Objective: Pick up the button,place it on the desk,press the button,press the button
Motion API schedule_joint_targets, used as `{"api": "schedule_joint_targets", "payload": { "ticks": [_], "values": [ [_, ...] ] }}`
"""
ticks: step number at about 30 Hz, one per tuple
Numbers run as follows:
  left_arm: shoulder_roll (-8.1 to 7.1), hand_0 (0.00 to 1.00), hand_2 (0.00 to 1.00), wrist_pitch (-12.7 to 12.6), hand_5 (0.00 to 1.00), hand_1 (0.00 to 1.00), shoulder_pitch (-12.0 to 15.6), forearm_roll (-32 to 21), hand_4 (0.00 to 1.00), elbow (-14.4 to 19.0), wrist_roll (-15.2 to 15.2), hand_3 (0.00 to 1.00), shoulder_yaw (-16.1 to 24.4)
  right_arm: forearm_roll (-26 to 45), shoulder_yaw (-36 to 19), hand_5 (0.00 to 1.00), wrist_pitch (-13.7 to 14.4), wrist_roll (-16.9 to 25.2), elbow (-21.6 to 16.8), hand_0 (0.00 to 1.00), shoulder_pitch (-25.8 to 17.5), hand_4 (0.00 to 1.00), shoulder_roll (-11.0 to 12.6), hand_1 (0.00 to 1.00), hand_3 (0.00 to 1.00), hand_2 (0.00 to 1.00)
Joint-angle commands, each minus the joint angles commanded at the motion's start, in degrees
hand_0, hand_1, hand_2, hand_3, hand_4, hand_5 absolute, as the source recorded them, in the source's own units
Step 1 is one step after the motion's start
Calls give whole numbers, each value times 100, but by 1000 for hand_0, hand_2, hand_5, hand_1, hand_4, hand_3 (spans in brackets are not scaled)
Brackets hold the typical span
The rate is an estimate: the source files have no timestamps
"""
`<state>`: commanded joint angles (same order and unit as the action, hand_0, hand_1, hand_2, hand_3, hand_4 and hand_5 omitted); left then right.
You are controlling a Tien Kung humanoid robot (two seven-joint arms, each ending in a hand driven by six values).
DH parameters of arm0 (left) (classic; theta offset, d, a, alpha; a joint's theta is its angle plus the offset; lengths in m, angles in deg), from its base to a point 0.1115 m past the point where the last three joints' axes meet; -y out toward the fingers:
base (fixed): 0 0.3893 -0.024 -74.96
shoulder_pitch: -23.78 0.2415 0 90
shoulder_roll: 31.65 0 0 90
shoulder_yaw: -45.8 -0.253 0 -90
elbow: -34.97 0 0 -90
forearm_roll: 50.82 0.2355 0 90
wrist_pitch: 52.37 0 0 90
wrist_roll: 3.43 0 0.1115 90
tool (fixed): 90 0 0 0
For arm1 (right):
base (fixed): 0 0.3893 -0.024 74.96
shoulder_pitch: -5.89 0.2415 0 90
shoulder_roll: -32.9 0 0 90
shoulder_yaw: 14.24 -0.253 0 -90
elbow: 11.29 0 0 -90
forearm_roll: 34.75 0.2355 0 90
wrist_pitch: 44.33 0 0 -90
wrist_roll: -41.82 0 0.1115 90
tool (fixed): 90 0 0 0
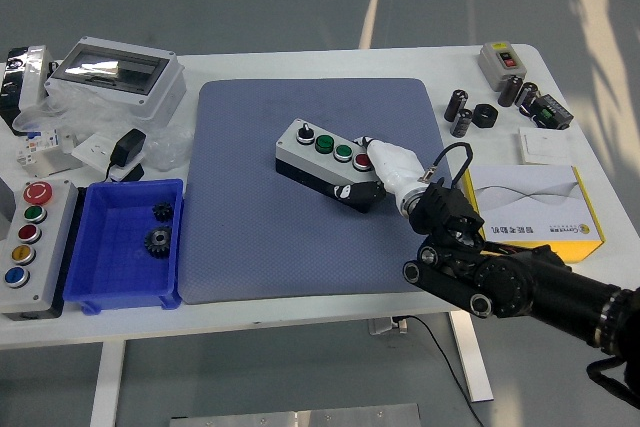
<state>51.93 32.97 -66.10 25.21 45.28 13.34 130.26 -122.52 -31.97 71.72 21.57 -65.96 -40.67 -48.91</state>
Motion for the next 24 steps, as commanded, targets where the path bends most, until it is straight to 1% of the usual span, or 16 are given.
{"api": "schedule_joint_targets", "payload": {
  "ticks": [1, 2, 5, 7, 8, 14, 18, 24],
  "values": [
    [2, 627, 542, 0, 202, 585, 1, 1, 598, 0, 0, 600, 1, 0, -6, 2, 18, 48, -31, 154, -1, 80, 21, 352, 369, 374],
    [4, 627, 543, 0, 202, 586, 2, 1, 597, 0, 0, 602, 3, 5, -12, 2, 34, 133, -84, 147, -1, 35, 58, 339, 288, 352],
    [11, 627, 543, -1, 202, 586, 8, 2, 597, 0, 1, 602, 5, 17, -16, 2, 30, 439, -265, 147, -1, 35, 175, 339, 288, 352],
    [14, 627, 543, -2, 202, 586, 12, 8, 597, 0, 3, 602, 12, -6, 5, 2, -22, 679, -411, 147, 4, 35, 268, 339, 288, 352],
    [16, 627, 542, -2, 204, 584, 14, 10, 595, 0, 3, 601, 14, -36, 30, 2, -56, 829, -497, 146, 11, 27, 323, 338, 270, 343],
    [22, 626, 543, -2, 203, 585, 14, 21, 594, 0, 3, 601, 25, -92, 102, 2, -79, 1511, -723, 137, 18, 20, 504, 332, 264, 344],
    [23, 626, 543, -4, 203, 585, 16, 22, 594, 0, 5, 601, 32, -99, 91, 2, -62, 1718, -828, 137, -7, 20, 632, 332, 264, 344],
    [31, 627, 542, -7, 203, 584, 20, 10, 593, 0, 4, 601, 30, -197, 6, 2, -109, 1848, -1190, 142, -92, 21, 913, 333, 260, 338]
  ]
}}
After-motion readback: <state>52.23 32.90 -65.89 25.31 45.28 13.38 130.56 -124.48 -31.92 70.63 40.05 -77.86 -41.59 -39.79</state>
